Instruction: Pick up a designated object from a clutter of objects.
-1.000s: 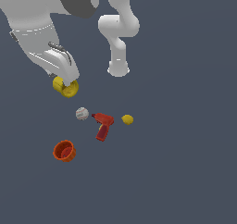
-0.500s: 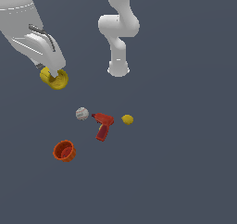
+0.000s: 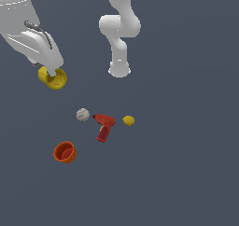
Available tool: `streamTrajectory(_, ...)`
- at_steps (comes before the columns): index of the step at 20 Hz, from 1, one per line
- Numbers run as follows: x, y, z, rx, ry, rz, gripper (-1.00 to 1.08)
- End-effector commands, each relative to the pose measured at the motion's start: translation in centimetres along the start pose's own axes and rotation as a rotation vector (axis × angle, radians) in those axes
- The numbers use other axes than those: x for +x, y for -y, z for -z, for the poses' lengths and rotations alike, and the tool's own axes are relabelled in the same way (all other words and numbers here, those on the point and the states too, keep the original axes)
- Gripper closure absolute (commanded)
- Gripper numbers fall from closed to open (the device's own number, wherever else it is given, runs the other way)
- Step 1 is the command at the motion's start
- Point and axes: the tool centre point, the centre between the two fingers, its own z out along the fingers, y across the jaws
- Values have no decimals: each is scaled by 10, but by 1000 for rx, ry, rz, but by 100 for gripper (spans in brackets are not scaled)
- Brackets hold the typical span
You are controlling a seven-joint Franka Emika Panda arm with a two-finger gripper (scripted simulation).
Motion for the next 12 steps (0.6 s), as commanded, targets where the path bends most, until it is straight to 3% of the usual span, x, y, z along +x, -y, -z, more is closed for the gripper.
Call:
streamTrajectory(1,3,-1,6,1,-2,0,108)
streamTrajectory(12,17,-4,31,0,-2,0,108)
